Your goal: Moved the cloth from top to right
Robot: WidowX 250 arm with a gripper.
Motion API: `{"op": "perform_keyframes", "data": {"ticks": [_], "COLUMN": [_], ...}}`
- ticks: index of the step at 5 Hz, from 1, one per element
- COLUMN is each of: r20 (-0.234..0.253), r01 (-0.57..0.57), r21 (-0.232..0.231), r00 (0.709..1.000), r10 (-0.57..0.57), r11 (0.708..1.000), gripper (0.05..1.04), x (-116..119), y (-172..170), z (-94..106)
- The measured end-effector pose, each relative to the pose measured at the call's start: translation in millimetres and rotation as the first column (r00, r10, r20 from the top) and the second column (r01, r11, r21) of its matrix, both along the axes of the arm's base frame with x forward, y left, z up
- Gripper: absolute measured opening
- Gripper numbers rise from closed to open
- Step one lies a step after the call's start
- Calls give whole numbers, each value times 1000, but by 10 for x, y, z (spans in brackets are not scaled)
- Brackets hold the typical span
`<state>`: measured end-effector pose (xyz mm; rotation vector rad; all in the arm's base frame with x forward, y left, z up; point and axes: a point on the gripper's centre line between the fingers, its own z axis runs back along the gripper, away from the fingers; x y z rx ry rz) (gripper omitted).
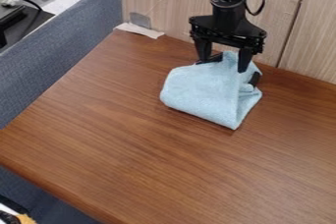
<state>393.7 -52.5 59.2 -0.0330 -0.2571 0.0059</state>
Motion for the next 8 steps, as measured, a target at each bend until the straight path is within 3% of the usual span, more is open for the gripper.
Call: {"op": "perform_keyframes", "data": {"ticks": [1,3,5,6,8], "r20": [-36,-110,-132,-131,-122], "r01": [11,22,21,32,166], "r21": [10,19,21,-4,-24], "r00": [999,994,991,991,978], "r10": [-10,-20,-18,-32,-168], "r11": [1000,1000,1000,999,986], "gripper": [1001,1001,1001,999,1000], "x": [82,-68,-245,-310,-455], "y": [-7,39,62,-31,-566], "z": [-191,-488,-540,-535,-537]}}
